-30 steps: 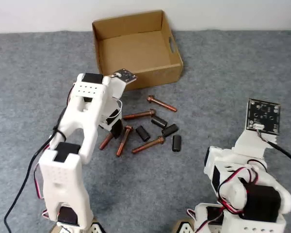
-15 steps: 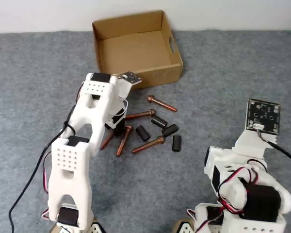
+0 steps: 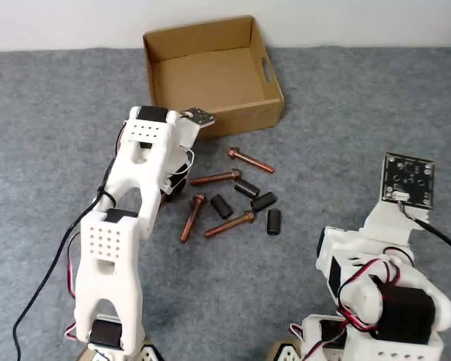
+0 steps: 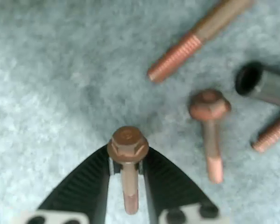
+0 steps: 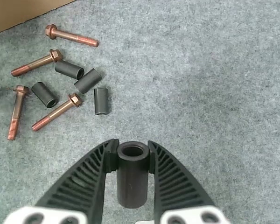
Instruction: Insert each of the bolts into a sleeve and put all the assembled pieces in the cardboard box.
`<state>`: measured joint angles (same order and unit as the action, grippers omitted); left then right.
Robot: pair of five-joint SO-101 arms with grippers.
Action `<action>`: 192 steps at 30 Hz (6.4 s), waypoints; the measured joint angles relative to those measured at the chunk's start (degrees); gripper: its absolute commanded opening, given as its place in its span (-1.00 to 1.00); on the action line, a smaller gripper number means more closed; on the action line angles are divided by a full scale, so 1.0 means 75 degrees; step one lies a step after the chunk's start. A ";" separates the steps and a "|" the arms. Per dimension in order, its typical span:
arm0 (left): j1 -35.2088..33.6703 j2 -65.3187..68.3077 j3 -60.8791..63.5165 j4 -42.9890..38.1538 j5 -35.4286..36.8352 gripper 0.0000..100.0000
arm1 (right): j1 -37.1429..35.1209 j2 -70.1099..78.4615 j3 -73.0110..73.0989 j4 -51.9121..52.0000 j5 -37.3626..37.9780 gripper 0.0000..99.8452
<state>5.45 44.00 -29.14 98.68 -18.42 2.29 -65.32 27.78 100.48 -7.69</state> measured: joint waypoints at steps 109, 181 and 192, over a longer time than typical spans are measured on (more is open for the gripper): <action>0.3165 -1.9434 1.2718 -0.4173 0.5896 -0.66 | -0.7138 -0.1254 0.4736 -0.8592 0.2438 -0.98; -0.1875 -1.9376 1.6785 -0.4747 0.2438 -0.99 | -0.2825 0.8967 -0.6142 -0.6295 -0.0164 -0.98; -0.1875 -1.9376 1.6785 -0.4759 0.2426 -0.99 | -0.2825 1.2894 -0.8545 -0.8182 0.1489 -0.98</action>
<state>-8.62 -101.32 96.75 62.99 -0.22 -18.90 31.38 -36.31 39.12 3.47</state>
